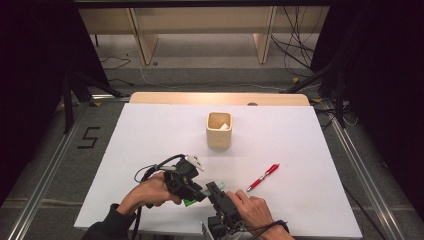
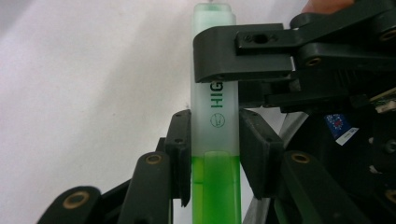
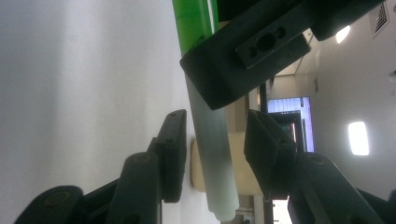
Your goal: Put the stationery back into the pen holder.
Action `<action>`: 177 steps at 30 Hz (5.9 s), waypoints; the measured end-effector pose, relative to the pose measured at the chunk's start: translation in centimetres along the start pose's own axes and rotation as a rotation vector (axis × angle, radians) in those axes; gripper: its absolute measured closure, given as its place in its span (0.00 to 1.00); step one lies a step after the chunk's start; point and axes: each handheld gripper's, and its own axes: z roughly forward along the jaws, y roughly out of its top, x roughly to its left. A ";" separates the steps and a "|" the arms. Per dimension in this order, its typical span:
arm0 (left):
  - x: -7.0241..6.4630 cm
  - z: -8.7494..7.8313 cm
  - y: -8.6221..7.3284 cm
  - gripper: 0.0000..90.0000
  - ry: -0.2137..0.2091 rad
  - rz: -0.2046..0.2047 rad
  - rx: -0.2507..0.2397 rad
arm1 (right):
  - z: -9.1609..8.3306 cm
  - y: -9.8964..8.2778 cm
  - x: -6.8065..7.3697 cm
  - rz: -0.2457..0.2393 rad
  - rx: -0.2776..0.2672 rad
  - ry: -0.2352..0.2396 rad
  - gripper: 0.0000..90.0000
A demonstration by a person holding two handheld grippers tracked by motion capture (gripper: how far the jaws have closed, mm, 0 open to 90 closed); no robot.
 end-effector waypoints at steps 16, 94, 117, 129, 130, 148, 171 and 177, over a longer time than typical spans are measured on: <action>-0.1 0.2 0.1 0.73 -0.007 -0.003 0.008 | 0.0 0.1 0.6 -0.092 -0.006 -0.016 0.83; 2.0 -2.0 -9.3 0.26 0.293 -0.158 -0.616 | 7.8 -13.5 -14.1 1.554 -0.097 0.363 0.85; 2.4 -1.7 -10.5 0.26 0.346 -0.162 -0.631 | 14.1 -13.0 -16.4 1.600 -0.031 0.286 0.85; 2.5 -1.9 -10.7 0.26 0.351 -0.172 -0.648 | 15.8 -13.1 -15.7 1.617 0.015 0.264 0.85; 2.5 -1.9 -10.7 0.26 0.352 -0.173 -0.647 | 15.9 -13.1 -15.6 1.620 0.018 0.265 0.85; 2.6 -2.0 -10.9 0.26 0.354 -0.185 -0.668 | 16.9 -12.2 -14.7 1.585 0.067 0.273 0.85; 2.7 -2.0 -10.9 0.26 0.345 -0.193 -0.665 | 13.3 -14.1 -17.0 1.554 0.008 0.296 0.34; 2.7 -2.0 -10.9 0.26 0.346 -0.195 -0.666 | 11.1 -15.2 -17.0 1.507 -0.016 0.367 0.31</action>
